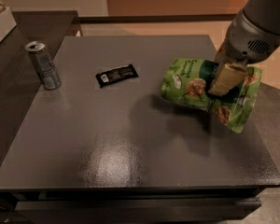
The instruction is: Pick green rice chip bag
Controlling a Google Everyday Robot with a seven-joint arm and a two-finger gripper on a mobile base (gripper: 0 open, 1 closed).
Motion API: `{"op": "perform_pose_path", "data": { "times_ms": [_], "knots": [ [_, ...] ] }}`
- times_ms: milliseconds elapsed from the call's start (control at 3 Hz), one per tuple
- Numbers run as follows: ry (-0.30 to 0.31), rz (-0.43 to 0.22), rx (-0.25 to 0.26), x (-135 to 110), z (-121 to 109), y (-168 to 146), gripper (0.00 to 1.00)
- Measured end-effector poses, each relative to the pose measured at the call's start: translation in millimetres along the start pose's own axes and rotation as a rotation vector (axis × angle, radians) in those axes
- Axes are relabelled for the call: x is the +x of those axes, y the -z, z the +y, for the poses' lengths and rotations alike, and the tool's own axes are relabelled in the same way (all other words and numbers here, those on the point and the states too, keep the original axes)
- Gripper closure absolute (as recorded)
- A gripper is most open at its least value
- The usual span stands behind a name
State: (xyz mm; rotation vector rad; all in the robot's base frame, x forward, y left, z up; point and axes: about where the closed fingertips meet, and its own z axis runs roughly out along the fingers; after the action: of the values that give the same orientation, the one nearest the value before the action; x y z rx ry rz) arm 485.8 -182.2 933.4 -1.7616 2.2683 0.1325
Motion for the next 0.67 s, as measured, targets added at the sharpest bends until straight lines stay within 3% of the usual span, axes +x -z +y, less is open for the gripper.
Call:
{"op": "perform_pose_path", "data": {
  "times_ms": [667],
  "knots": [
    [0.085,-0.082,0.07,-33,-20,44,1.0]
  ]
}}
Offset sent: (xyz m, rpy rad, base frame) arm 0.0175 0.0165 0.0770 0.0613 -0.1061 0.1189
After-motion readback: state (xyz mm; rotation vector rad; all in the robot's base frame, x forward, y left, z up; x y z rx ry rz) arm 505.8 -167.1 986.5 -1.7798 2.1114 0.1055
